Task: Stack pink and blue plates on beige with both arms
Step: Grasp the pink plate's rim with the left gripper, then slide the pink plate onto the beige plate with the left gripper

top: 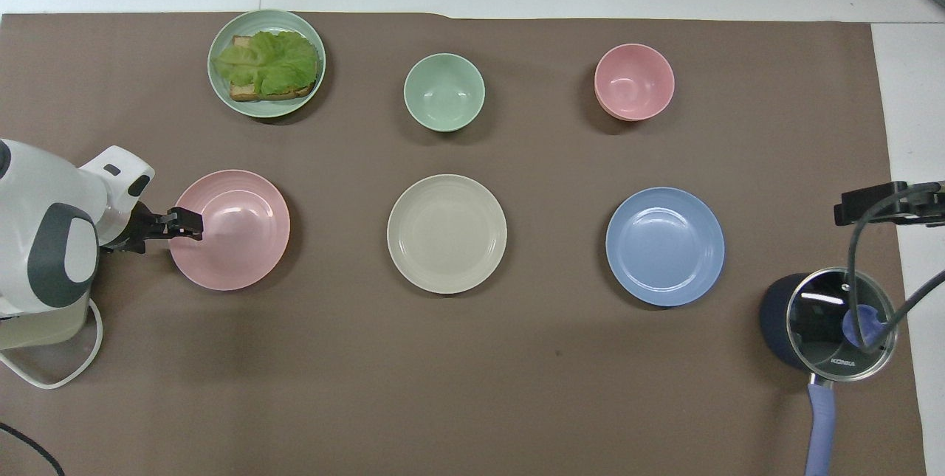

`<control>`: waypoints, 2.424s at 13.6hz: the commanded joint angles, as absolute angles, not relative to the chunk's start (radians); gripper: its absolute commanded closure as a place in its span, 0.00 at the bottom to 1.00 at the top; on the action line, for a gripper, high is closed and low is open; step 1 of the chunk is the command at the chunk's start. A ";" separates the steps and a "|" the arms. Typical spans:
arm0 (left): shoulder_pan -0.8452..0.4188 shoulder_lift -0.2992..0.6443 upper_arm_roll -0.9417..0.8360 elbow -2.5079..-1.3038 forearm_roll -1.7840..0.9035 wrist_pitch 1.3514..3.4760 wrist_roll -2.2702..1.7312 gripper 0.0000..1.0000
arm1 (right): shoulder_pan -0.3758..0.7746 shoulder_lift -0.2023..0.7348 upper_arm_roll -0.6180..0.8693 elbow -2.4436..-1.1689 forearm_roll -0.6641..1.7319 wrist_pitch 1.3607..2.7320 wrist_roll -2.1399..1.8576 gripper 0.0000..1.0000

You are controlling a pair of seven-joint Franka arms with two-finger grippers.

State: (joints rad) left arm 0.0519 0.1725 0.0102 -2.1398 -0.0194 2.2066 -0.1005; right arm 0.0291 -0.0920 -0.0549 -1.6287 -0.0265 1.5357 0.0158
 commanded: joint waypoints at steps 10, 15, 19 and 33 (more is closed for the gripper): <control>0.057 0.153 0.002 -2.142 -0.012 2.154 -0.250 1.00 | 0.012 -0.097 -0.052 -1.632 -0.023 1.523 -0.014 0.00; 0.048 0.146 -0.003 -1.990 -0.104 1.955 -0.245 1.00 | 0.012 -0.097 -0.052 -1.632 -0.023 1.523 -0.014 0.00; 0.037 0.109 -0.014 -1.922 -0.237 1.850 -0.255 1.00 | 0.012 -0.097 -0.052 -1.632 -0.023 1.523 -0.014 0.00; -0.452 0.092 -0.017 -2.071 -0.410 2.235 -0.601 1.00 | 0.011 -0.097 -0.052 -1.632 -0.023 1.523 -0.014 0.00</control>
